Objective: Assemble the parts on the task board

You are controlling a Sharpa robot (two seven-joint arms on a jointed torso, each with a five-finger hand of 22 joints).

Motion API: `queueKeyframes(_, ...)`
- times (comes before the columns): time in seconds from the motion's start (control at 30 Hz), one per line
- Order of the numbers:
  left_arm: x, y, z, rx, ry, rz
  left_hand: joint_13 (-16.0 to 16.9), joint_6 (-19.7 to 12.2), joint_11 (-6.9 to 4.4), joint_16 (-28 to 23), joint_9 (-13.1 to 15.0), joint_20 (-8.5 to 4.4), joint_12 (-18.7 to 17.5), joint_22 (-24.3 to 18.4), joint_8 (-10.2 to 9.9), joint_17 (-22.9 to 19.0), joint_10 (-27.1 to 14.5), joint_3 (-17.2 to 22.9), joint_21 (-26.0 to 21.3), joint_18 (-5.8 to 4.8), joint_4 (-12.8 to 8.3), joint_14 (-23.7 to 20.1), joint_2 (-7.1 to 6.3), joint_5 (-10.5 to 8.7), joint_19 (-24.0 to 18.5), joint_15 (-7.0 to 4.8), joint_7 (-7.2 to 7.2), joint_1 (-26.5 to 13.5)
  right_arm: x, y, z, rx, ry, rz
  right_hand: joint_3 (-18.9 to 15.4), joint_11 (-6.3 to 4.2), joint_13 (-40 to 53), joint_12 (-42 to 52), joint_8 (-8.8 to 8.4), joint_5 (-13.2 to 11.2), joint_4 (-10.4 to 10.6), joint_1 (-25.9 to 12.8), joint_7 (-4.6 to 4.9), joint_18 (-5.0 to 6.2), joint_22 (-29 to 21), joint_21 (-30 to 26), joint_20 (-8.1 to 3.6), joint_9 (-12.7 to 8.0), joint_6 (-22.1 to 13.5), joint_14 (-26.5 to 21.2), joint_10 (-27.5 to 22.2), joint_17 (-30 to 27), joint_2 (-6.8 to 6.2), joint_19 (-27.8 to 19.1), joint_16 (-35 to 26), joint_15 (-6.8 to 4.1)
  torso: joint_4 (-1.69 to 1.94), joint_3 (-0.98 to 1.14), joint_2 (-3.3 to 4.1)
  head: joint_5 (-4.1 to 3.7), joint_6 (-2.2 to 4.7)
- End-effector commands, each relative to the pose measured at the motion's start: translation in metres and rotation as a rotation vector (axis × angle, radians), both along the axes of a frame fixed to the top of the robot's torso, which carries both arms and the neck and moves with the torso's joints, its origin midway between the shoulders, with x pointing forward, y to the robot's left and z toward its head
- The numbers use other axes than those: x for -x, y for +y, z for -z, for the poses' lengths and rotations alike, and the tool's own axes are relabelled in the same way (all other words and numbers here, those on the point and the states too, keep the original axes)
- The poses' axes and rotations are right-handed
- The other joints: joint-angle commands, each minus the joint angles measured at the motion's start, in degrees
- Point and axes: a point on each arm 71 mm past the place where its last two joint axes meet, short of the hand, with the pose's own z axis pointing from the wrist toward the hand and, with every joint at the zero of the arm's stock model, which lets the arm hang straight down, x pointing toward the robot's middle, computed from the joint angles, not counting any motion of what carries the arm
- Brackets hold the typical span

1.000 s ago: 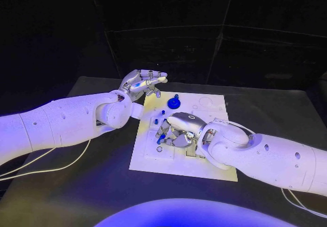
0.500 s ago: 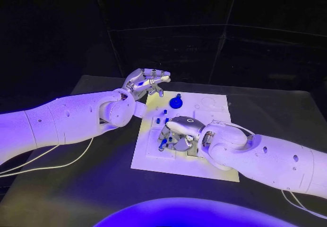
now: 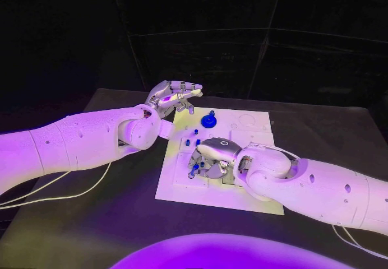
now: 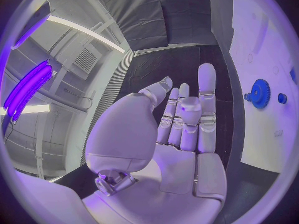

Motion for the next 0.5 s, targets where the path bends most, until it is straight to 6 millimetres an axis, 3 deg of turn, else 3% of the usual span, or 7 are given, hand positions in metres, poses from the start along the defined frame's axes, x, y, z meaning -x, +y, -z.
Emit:
queueKeyframes(0.03,-0.0002,-0.0008,-0.0014,0.008,-0.004,0.006,0.1,-0.3,0.02,-0.2,-0.1,0.14,0.4,-0.1,-0.2,-0.1,-0.3,-0.3,-0.3,1.16,0.0,-0.3,0.45,0.21,-0.3,-0.08,-0.02,0.1,-0.0003,0.0008,0.0021,0.024,-0.014,0.012,0.3,-2.09,0.0,0.2,-0.16,0.3,0.0,0.1,0.36,-0.41,0.0,0.1,0.19,0.0,-0.1,1.4,2.5,0.0,0.56,-0.1,0.2,-0.13,0.06,-0.01,-0.01,0.01,-0.06)
queueKeyframes(0.5,-0.0004,-0.0005,-0.0013,0.009,-0.003,0.008,0.1,-0.3,0.02,-0.2,-0.1,0.14,0.4,-0.1,-0.2,-0.1,-0.3,-0.3,-0.3,1.16,0.0,-0.3,0.45,0.21,-0.3,-0.08,-0.02,0.1,0.0031,0.0049,0.0041,0.023,-0.009,-0.001,0.3,-2.09,0.1,0.2,-0.17,0.3,0.0,0.1,0.36,-0.40,0.0,0.1,0.20,0.0,0.0,1.4,2.5,-0.1,0.56,-0.1,0.2,-0.13,0.03,0.00,-0.02,0.17,-0.24)
